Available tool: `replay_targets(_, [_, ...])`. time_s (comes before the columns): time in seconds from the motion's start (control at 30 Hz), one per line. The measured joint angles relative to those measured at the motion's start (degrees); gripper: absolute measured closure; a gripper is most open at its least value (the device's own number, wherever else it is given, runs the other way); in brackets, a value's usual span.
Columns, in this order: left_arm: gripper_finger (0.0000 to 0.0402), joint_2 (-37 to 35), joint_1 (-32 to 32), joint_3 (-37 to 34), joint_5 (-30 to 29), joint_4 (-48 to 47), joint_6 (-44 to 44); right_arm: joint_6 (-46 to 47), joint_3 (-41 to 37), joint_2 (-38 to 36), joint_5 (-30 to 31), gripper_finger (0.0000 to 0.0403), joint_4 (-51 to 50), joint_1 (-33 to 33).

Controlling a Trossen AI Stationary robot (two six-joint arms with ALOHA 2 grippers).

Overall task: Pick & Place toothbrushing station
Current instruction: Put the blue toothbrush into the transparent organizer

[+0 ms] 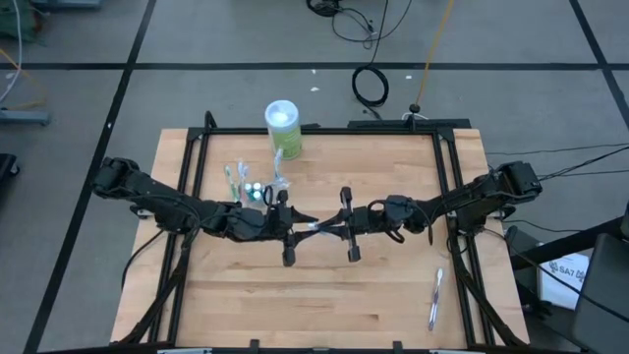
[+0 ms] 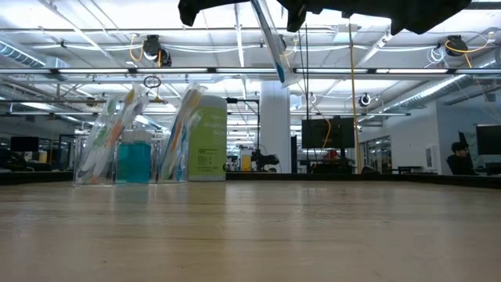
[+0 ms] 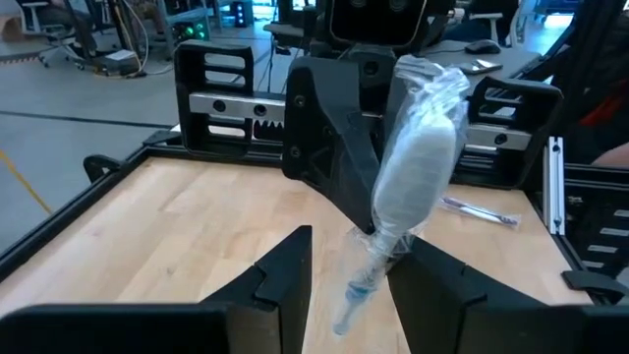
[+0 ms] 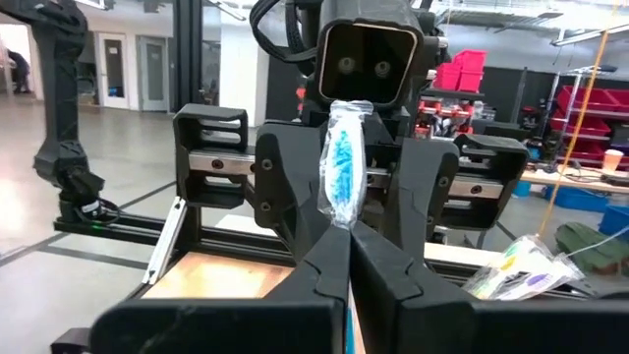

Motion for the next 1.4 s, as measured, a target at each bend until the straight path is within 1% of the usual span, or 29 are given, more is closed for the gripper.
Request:
replay_targets(0.07, [0.0271, 0.0, 0.0, 0.0, 0.0, 0.0, 0.2, -0.1, 0.0, 0.0, 1.1, 0.0403, -0.1, 0.0])
replay_targets(0.33, [0.0275, 0.0, 0.0, 0.0, 0.5, 0.1, 1.7, -0.2, 0.0, 0.0, 1.2, 0.0403, -0.3, -0.3])
replay_targets(0.43, [0.0301, 0.0, 0.0, 0.0, 1.6, 0.2, 1.7, -0.1, 0.0, 0.0, 1.2, 0.0403, -0.3, -0.3])
replay_targets(0.63, [0.0382, 0.0, 0.1, 0.0, 2.3, 0.1, 1.7, -0.1, 0.0, 0.0, 1.1, 0.0403, -0.3, -0.3])
replay_targets(0.7, [0.0391, 0.0, 0.2, 0.0, 2.3, 0.6, 1.9, -0.5, 0.0, 0.0, 1.2, 0.0403, -0.2, -0.3])
replay_targets(0.83, [0.0376, 0.0, 0.2, -0.1, 1.6, 1.5, 2.9, -3.0, 0.0, -0.1, 1.2, 0.0398, 0.0, -0.3])
replay_targets(0.93, [0.0377, 0.0, 0.2, -0.1, -0.1, 1.1, 4.5, -5.2, 0.0, -0.1, 1.4, 0.038, -0.1, -0.3])
replay_targets(1.07, [0.0394, -0.1, 0.8, -0.1, -1.3, 1.2, 6.7, -8.0, 0.0, -0.1, 2.7, 0.0342, 0.1, -0.6])
replay_targets(1.17, [0.0387, -1.0, 1.9, -0.1, -1.9, 0.2, 6.2, -8.0, 0.0, -0.1, 7.6, 0.0309, 0.3, -1.2])
replay_targets(1.2, [0.0385, -1.7, 2.3, -0.1, -2.0, -0.6, 6.2, -8.0, 0.0, -0.1, 9.7, 0.0298, 0.3, -1.5])
replay_targets(1.27, [0.0387, -3.3, 3.2, -0.1, -2.2, -3.7, 5.9, -8.0, 0.0, -0.1, 11.3, 0.0278, -0.2, -2.4])
replay_targets(1.33, [0.0394, -5.0, 4.2, -0.1, -2.6, -7.5, 4.7, -7.1, 0.0, -0.1, 10.2, 0.026, -1.8, -3.3])
replay_targets(1.4, [0.0394, -7.3, 5.2, -0.1, -3.6, -12.3, 3.1, -5.9, -0.1, -0.4, 9.0, 0.0245, -5.5, -4.2])
